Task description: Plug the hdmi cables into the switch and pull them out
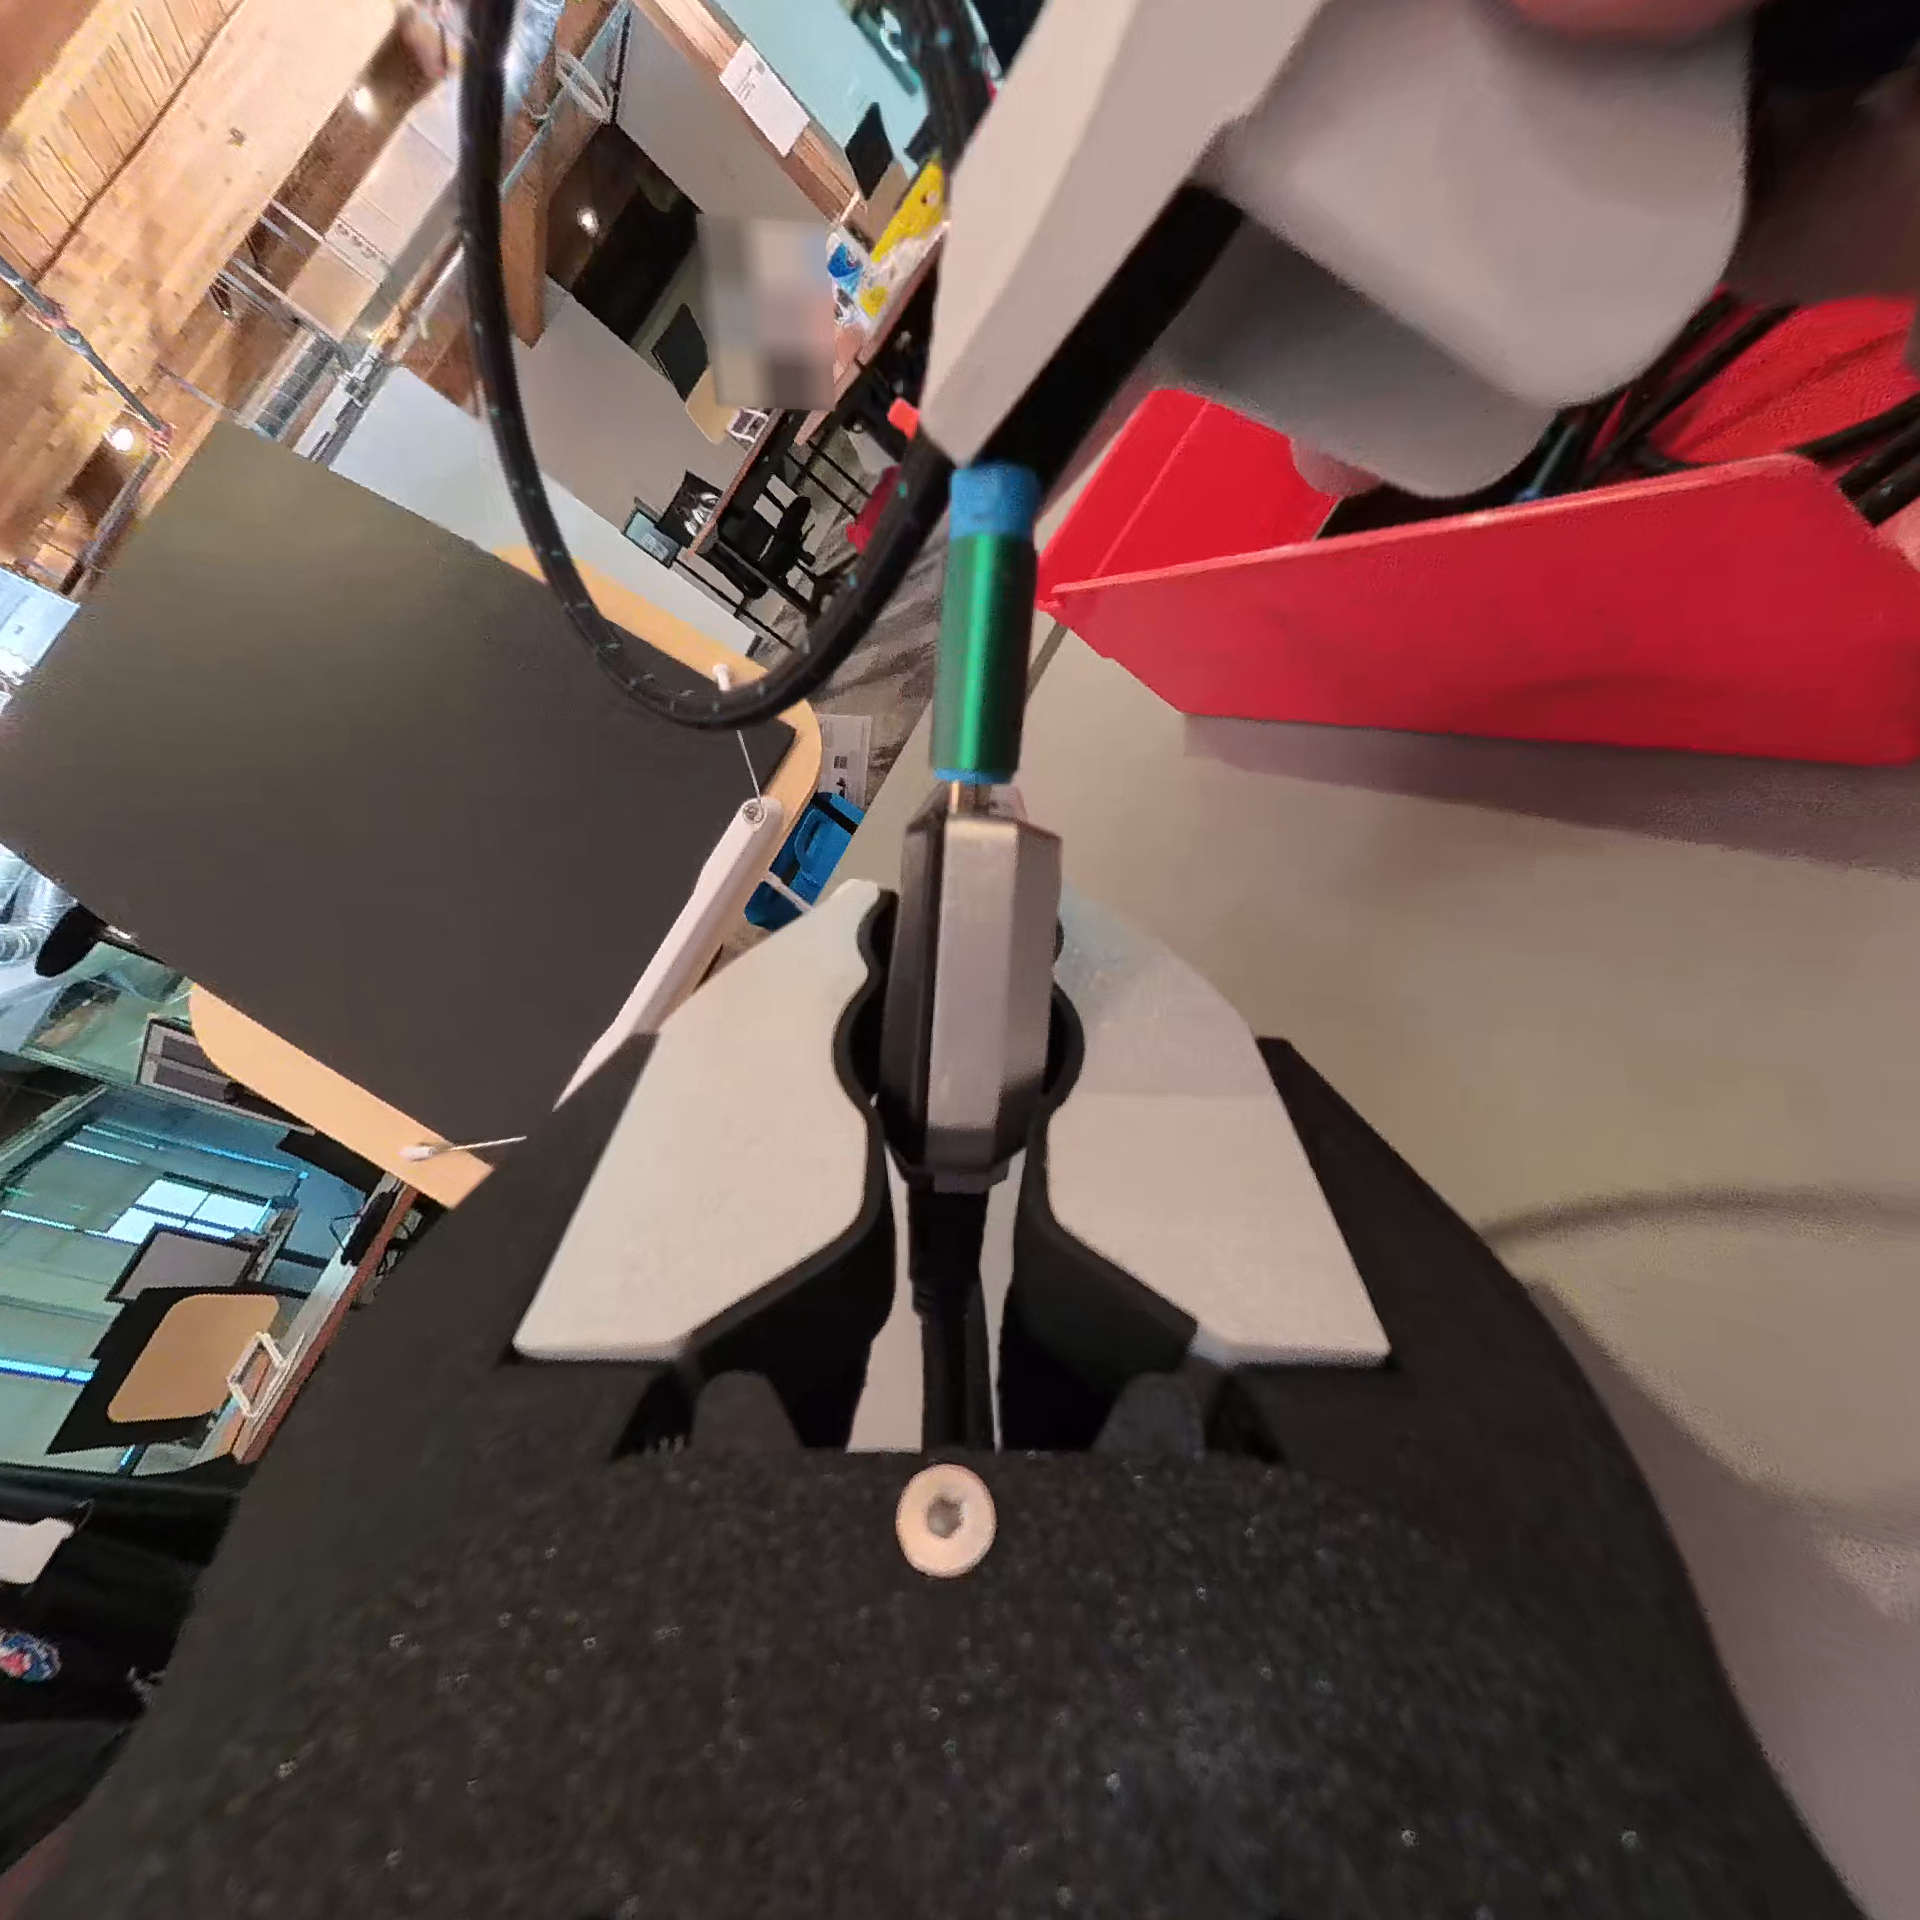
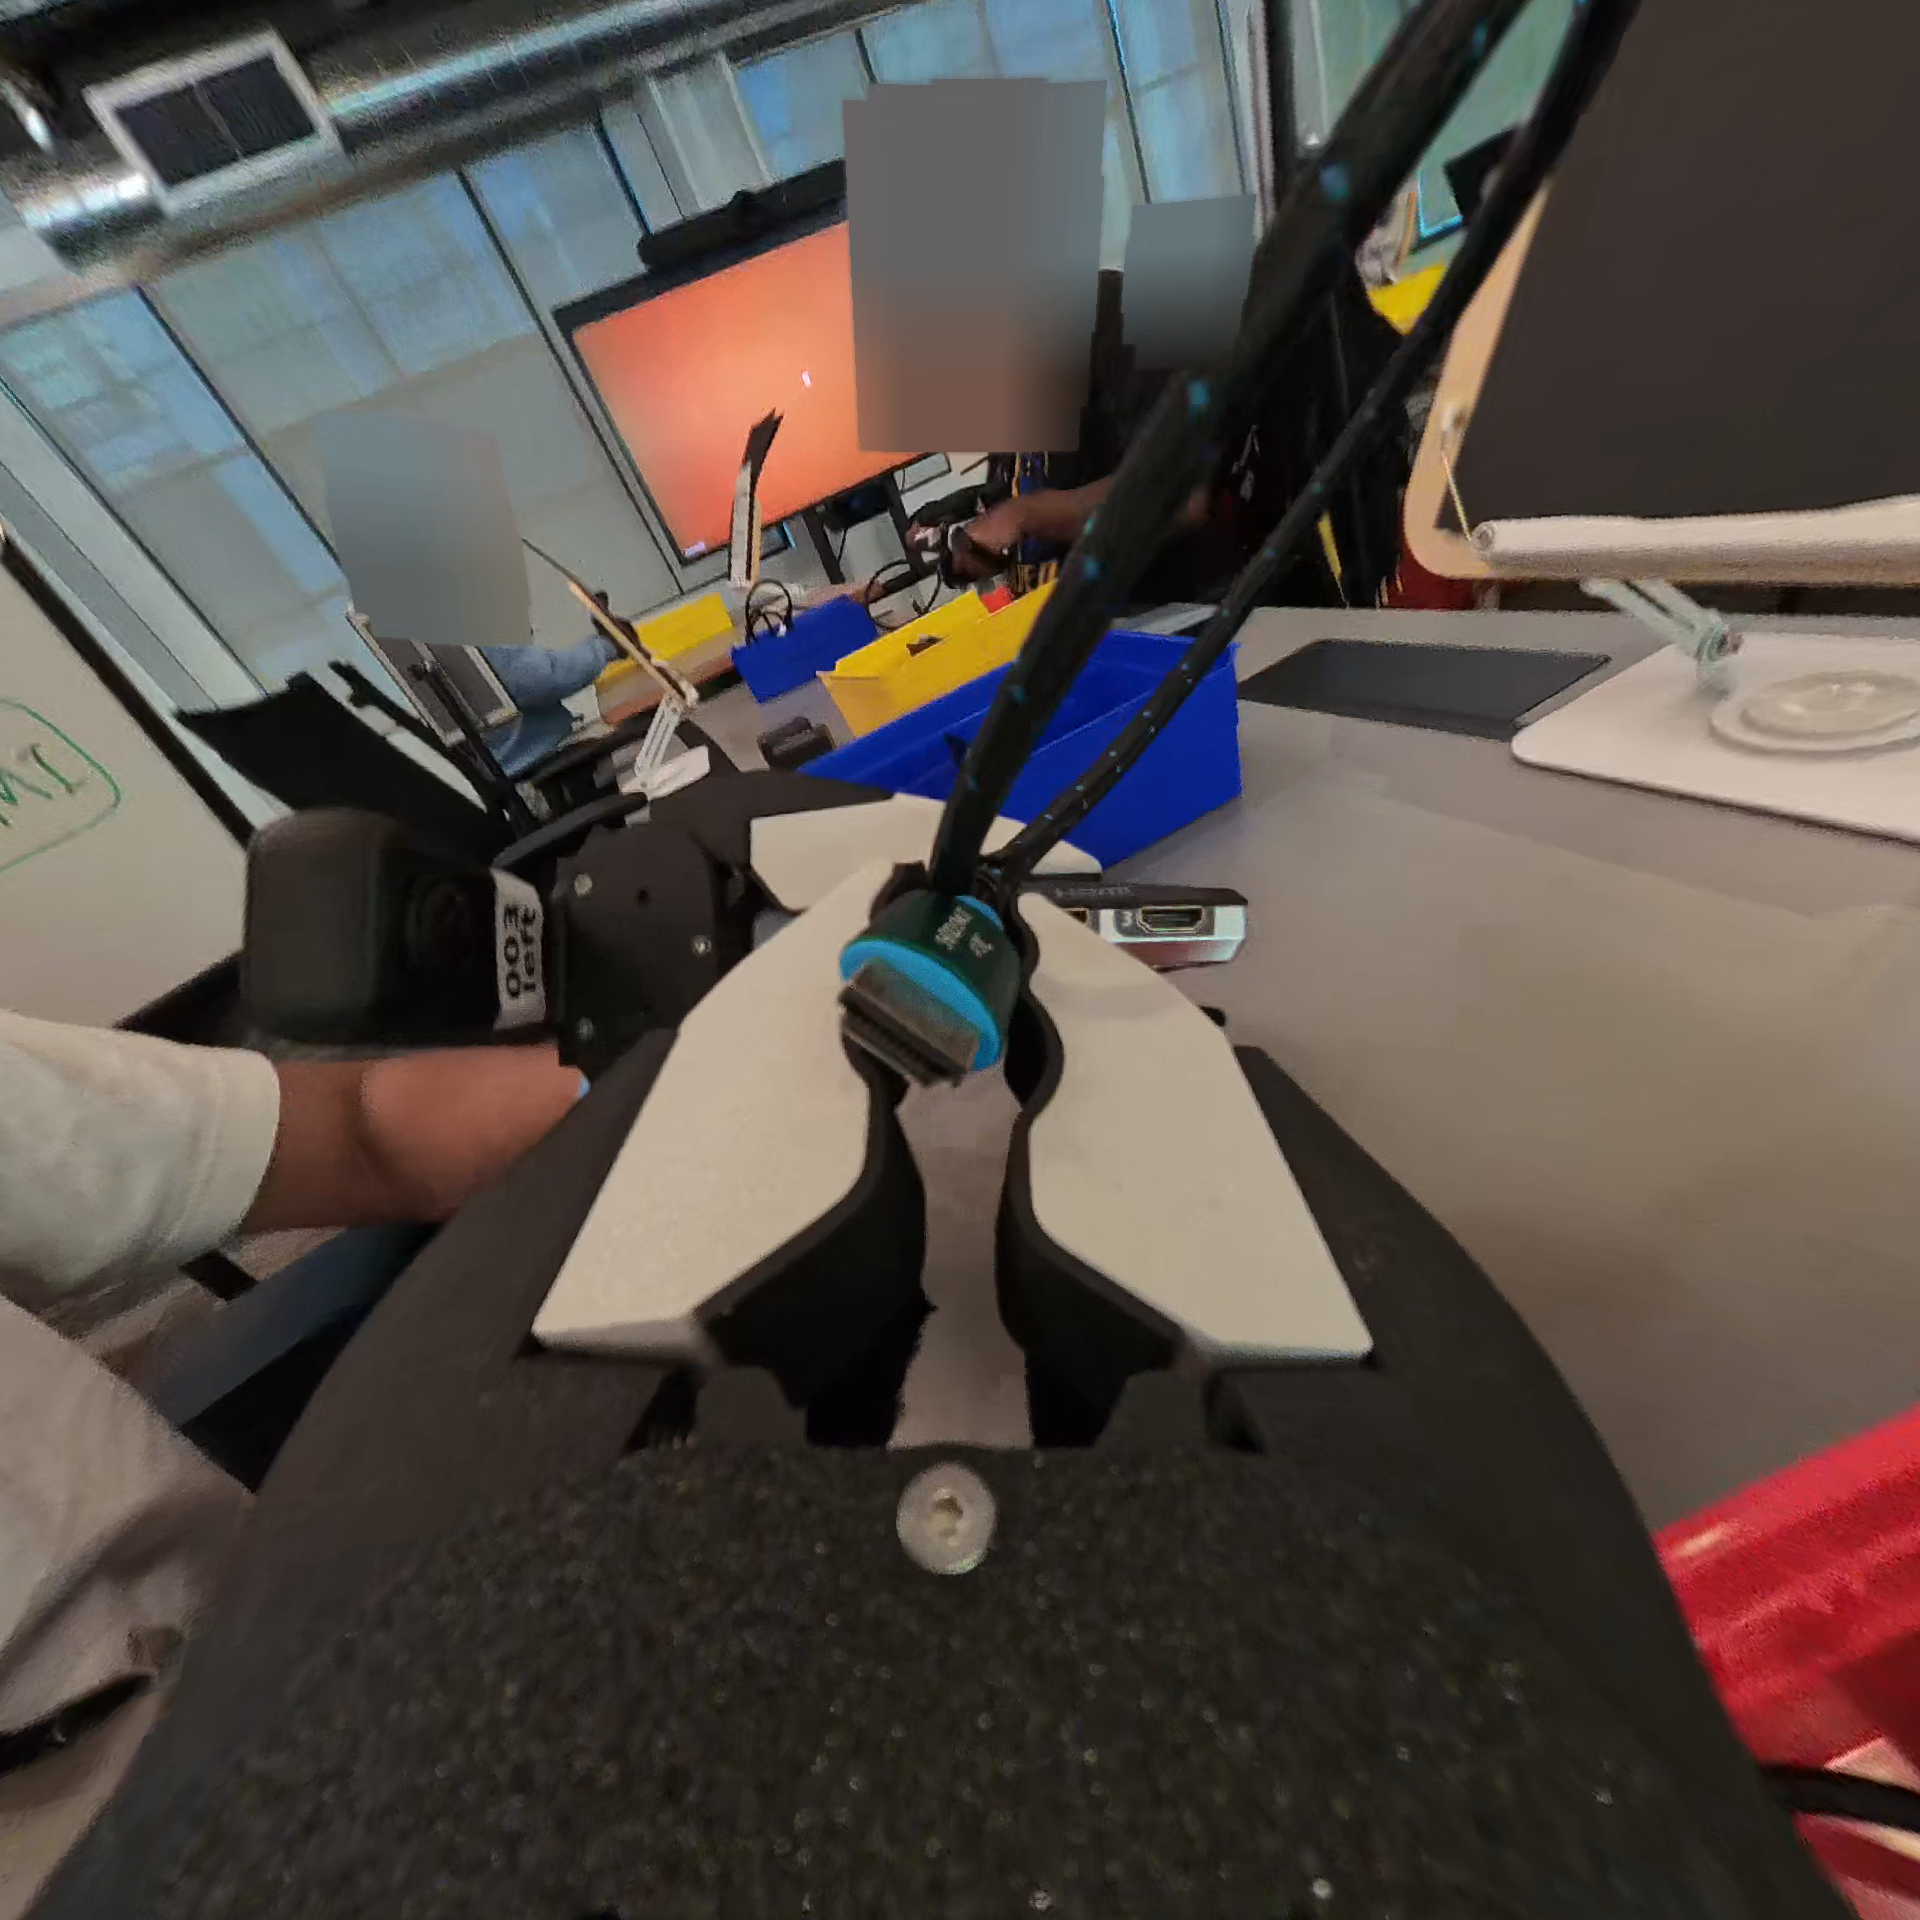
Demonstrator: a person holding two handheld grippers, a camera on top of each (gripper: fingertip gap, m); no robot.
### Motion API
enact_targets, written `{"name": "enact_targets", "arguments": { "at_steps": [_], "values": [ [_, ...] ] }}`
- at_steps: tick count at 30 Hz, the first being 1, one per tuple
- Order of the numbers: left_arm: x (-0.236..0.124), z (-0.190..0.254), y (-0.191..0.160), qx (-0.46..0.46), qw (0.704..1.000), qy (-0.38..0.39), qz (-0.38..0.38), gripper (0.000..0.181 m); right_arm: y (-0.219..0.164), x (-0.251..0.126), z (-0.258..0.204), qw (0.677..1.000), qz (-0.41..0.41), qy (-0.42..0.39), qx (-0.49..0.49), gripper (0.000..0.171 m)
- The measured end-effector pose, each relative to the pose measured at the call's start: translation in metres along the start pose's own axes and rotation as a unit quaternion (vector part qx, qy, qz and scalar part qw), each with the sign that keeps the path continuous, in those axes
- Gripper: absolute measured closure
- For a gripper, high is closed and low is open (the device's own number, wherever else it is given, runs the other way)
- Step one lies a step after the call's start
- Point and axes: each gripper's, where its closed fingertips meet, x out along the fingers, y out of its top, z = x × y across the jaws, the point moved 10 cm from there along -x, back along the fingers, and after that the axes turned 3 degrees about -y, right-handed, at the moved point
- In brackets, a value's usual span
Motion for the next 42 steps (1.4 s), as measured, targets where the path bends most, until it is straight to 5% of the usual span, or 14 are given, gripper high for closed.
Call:
{"name": "enact_targets", "arguments": {
  "at_steps": [13, 16, 18, 26, 28, 31, 33, 39, 42],
  "values": [
    [-0.002, 0.001, 0.002, 0.026, 1.000, 0.011, 0.015, 0.158, 0.003, -0.003, -0.003, 1.000, 0.008, 0.021, 0.001, 0.159],
    [-0.002, -0.013, -0.049, -0.050, 0.997, 0.019, -0.048, 0.158, 0.045, -0.075, 0.023, 0.977, 0.197, 0.018, 0.083, 0.161],
    [-0.015, -0.023, -0.052, -0.069, 0.997, 0.042, -0.014, 0.159, 0.060, -0.105, 0.020, 0.989, 0.114, -0.088, -0.032, 0.160],
    [-0.014, -0.029, -0.022, -0.052, 0.998, 0.025, 0.006, 0.159, 0.062, -0.086, 0.009, 0.977, -0.088, -0.157, -0.114, 0.159],
    [-0.018, -0.030, -0.016, -0.042, 0.999, 0.027, 0.014, 0.159, 0.052, -0.091, 0.024, 0.937, -0.224, -0.226, -0.145, 0.159],
    [-0.022, -0.031, -0.007, -0.039, 0.999, 0.033, 0.016, 0.159, 0.022, -0.111, 0.042, 0.800, -0.459, -0.301, -0.241, 0.159],
    [-0.024, -0.031, -0.002, -0.039, 0.998, 0.036, 0.024, 0.159, 0.003, -0.121, 0.050, 0.704, -0.543, -0.337, -0.310, 0.158],
    [-0.022, -0.023, 0.002, -0.016, 0.999, 0.033, 0.018, 0.159, -0.032, -0.118, 0.050, 0.638, -0.654, -0.278, -0.297, 0.169],
    [-0.023, -0.020, 0.003, -0.010, 0.999, 0.031, 0.019, 0.159, -0.030, -0.122, 0.045, 0.654, -0.648, -0.273, -0.277, 0.170]
  ]
}}
